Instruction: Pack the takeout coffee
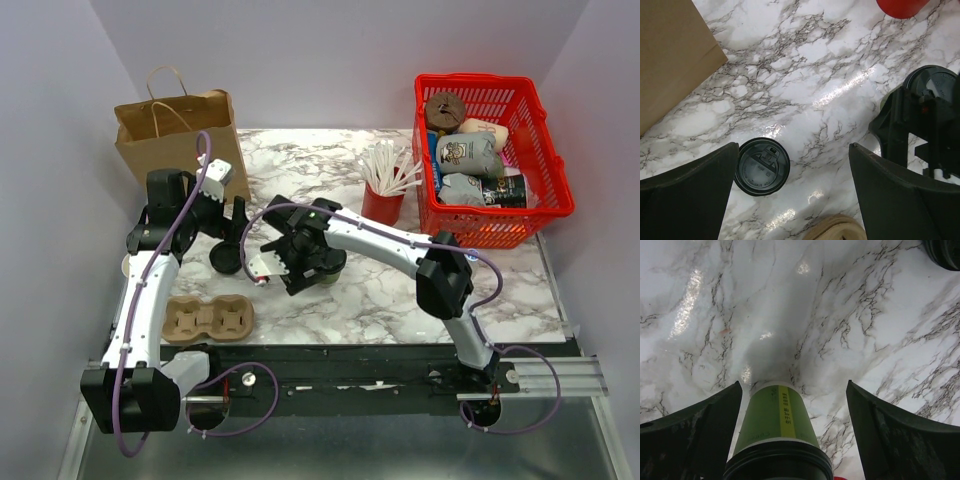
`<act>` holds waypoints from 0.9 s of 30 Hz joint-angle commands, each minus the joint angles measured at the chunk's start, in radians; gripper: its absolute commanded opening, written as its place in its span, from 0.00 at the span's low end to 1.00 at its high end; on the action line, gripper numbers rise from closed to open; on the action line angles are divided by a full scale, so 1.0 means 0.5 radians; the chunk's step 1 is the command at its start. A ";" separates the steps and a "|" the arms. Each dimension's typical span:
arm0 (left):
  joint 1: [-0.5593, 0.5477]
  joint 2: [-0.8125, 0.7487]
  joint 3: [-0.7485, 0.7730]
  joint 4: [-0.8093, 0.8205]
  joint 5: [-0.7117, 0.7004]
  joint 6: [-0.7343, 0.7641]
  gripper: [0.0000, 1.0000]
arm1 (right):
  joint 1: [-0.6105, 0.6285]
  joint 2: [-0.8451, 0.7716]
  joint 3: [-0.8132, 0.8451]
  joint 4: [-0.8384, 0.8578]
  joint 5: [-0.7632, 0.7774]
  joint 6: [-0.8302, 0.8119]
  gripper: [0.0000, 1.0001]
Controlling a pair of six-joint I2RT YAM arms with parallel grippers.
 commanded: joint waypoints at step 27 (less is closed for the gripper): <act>0.006 -0.029 -0.022 0.200 0.185 -0.248 0.99 | -0.078 0.033 -0.564 0.008 0.627 -0.124 0.80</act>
